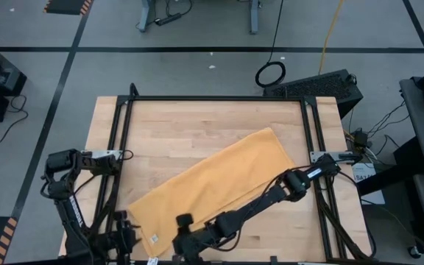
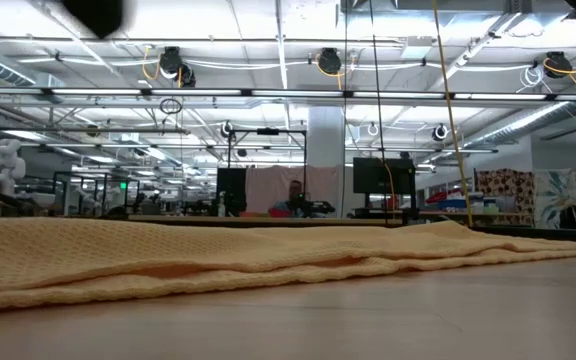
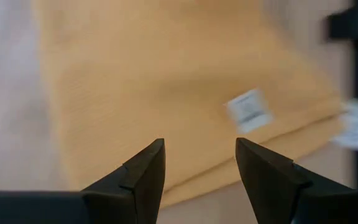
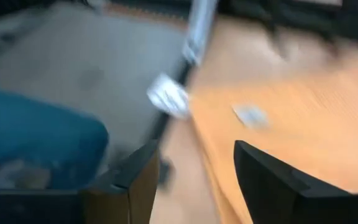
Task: Roll towel
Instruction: Roll the yellow towel
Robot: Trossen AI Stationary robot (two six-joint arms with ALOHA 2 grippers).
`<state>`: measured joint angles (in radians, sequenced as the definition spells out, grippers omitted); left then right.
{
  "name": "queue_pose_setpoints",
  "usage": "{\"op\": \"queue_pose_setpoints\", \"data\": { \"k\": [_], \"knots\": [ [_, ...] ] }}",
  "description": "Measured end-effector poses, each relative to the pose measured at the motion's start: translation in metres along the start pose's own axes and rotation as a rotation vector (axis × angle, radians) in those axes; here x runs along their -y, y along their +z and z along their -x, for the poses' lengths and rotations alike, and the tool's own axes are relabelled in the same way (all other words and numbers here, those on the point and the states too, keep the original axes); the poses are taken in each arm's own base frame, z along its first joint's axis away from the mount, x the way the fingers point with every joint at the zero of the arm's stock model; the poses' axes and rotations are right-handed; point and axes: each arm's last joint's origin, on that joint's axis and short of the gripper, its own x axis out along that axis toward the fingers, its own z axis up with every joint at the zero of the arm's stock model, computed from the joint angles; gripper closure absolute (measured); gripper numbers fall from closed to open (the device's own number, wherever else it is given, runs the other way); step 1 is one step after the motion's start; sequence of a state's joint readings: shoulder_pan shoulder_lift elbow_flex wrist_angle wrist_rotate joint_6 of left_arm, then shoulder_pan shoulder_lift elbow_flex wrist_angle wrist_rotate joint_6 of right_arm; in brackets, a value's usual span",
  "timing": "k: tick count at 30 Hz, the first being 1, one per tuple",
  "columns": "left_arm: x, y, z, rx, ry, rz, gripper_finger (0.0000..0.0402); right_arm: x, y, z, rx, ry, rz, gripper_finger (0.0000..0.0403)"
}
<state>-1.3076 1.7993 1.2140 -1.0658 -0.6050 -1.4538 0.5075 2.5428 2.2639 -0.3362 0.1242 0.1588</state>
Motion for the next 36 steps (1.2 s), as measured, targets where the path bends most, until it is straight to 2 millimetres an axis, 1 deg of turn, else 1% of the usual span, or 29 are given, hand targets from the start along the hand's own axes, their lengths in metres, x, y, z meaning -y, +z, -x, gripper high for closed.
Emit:
{"op": "queue_pose_setpoints", "data": {
  "k": [3, 5, 7, 10, 13, 17, 19, 22, 25, 28, 31, 32, 34, 36],
  "knots": [
    [0.016, -0.002, -0.001, 0.056, -0.119, -0.008, 0.0201, 0.008, -0.001, 0.024, -0.177, -0.127, -0.033, 0.0205],
    [0.023, -0.005, -0.003, 0.082, -0.149, -0.030, 0.0201, 0.013, -0.005, 0.038, -0.286, -0.238, -0.008, 0.0210],
    [0.026, -0.008, -0.007, 0.115, -0.132, -0.022, 0.0201, 0.017, -0.015, 0.048, -0.410, -0.330, 0.028, 0.0218],
    [0.028, -0.011, -0.021, 0.125, -0.077, -0.032, 0.0206, 0.023, -0.031, 0.060, -0.611, -0.395, 0.065, 0.0240],
    [0.031, -0.010, -0.040, 0.107, -0.018, -0.071, 0.0223, 0.031, -0.041, 0.063, -0.697, -0.428, 0.051, 0.0275],
    [0.031, -0.007, -0.059, 0.050, 0.030, -0.102, 0.0255, 0.040, -0.058, 0.056, -0.760, -0.451, 0.069, 0.0326],
    [0.032, -0.006, -0.063, 0.029, 0.032, -0.098, 0.0273, 0.046, -0.066, 0.053, -0.782, -0.473, 0.070, 0.0349],
    [0.032, -0.006, -0.062, 0.003, 0.022, -0.093, 0.0297, 0.055, -0.080, 0.056, -0.830, -0.526, 0.082, 0.0380],
    [0.033, -0.010, -0.059, -0.064, -0.003, -0.100, 0.0317, 0.063, -0.087, 0.070, -0.831, -0.544, 0.060, 0.0399],
    [0.034, -0.009, -0.049, -0.074, -0.036, -0.098, 0.0332, 0.060, -0.081, 0.098, -0.769, -0.541, 0.034, 0.0396],
    [0.031, 0.001, -0.035, -0.020, -0.070, -0.069, 0.0342, 0.057, -0.079, 0.135, -0.690, -0.572, 0.062, 0.0393],
    [0.030, 0.005, -0.031, 0.004, -0.075, -0.060, 0.0345, 0.058, -0.081, 0.147, -0.656, -0.576, 0.067, 0.0394],
    [0.025, 0.012, -0.027, 0.041, -0.067, -0.046, 0.0349, 0.066, -0.090, 0.167, -0.557, -0.564, 0.047, 0.0398],
    [0.020, 0.017, -0.026, 0.041, -0.046, -0.044, 0.0352, 0.077, -0.106, 0.181, -0.426, -0.524, -0.001, 0.0401]
  ]
}}
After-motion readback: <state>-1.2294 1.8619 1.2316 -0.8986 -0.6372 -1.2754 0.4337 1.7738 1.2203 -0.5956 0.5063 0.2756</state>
